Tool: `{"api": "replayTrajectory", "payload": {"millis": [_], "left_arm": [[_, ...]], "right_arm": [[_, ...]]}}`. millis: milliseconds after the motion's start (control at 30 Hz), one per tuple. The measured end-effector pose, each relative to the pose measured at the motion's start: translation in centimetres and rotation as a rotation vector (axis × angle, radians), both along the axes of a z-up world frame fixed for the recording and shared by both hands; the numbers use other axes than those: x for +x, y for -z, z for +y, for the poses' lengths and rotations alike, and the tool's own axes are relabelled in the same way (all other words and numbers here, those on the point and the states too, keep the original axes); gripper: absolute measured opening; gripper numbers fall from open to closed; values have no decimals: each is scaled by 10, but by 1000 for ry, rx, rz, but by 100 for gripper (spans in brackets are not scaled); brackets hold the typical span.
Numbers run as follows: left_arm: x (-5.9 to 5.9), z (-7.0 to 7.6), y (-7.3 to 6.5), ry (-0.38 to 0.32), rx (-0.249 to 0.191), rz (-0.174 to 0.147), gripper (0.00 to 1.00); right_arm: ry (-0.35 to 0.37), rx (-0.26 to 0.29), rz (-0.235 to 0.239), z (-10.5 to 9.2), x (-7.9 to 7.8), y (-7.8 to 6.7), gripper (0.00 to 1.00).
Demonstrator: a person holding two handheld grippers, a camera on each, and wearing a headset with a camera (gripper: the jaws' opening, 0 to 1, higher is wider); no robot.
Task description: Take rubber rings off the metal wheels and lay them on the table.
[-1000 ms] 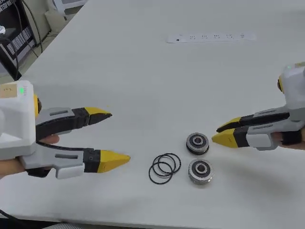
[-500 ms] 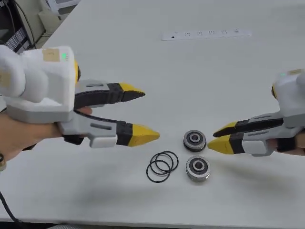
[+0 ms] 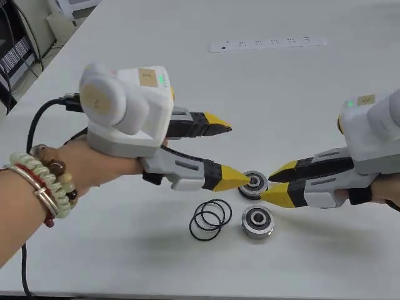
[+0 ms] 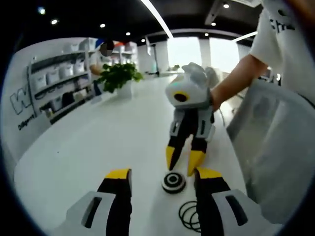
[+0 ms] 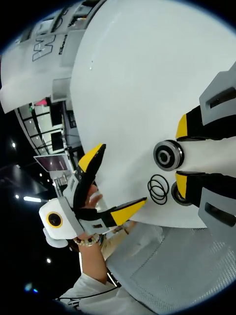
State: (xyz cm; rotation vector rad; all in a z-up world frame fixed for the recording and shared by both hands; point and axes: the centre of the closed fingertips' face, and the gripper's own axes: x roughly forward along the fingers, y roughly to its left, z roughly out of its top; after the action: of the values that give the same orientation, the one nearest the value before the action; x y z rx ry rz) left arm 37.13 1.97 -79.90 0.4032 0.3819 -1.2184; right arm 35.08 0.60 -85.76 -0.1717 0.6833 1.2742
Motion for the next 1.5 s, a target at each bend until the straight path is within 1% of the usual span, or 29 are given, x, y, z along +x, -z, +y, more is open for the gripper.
{"api": "replayTrajectory", "payload": {"millis": [100, 133, 167, 200, 233, 333, 400, 467, 500, 567, 667, 767, 867, 900, 933, 1000, 1100, 1133, 1167, 1233, 1300, 1500], "left_arm": [[-1, -7, 11, 16, 31, 3, 48], [0, -8, 15, 17, 46, 0, 45], [0, -8, 20, 22, 72, -5, 43], [-1, -9, 23, 27, 80, -4, 42], [-1, -10, 26, 31, 85, 0, 41], [-3, -12, 33, 37, 93, 31, 41], [-3, -13, 36, 36, 95, 34, 40], [-2, -14, 37, 34, 94, 39, 38], [-2, -14, 38, 30, 88, 48, 36], [-2, -15, 39, 30, 79, 55, 33], [-3, -16, 41, 38, 83, 49, 30], [-4, -16, 44, 33, 84, 58, 27], [-3, -15, 47, 23, 95, 56, 21], [-2, -16, 46, 14, 79, 58, 17], [-2, -16, 48, 18, 89, 59, 17], [-3, -16, 48, 15, 84, 67, 14], [-3, -16, 48, 2, 77, 71, 14], [-3, -16, 48, -7, 73, 76, 15], [-3, -15, 48, -17, 67, 84, 15], [-3, -14, 49, -33, 51, 97, 15], [-3, -13, 49, -38, 41, 102, 15], [-4, -13, 49, -44, 31, 103, 15]], "right_arm": [[-12, -15, -17, 0, 0, 2, 20], [-12, -17, -20, 0, 1, 2, 21], [-12, -18, -23, -1, 1, 3, 20], [-13, -19, -26, -1, 1, 3, 20], [-13, -21, -29, -1, 2, 3, 20], [-13, -29, -39, -2, 4, 4, 19], [-10, -34, -41, -2, 5, 6, 18], [-9, -32, -44, -1, 5, 6, 18], [-12, -33, -46, -1, 5, 6, 17], [-18, -38, -53, -1, 5, 7, 17], [-22, -41, -59, 0, 5, 7, 16], [-24, -41, -64, -1, 5, 7, 16], [-28, -44, -71, -1, 5, 7, 15], [-29, -46, -73, -1, 5, 7, 15], [-29, -47, -77, -1, 6, 7, 15], [-30, -47, -79, -2, 6, 7, 14], [-31, -48, -82, -2, 6, 7, 14], [-32, -49, -84, -2, 6, 7, 14], [-38, -57, -98, -3, 6, 8, 13], [-38, -58, -100, -3, 6, 8, 12], [-38, -61, -101, -4, 7, 8, 11], [-35, -66, -113, -5, 6, 8, 7]]}}
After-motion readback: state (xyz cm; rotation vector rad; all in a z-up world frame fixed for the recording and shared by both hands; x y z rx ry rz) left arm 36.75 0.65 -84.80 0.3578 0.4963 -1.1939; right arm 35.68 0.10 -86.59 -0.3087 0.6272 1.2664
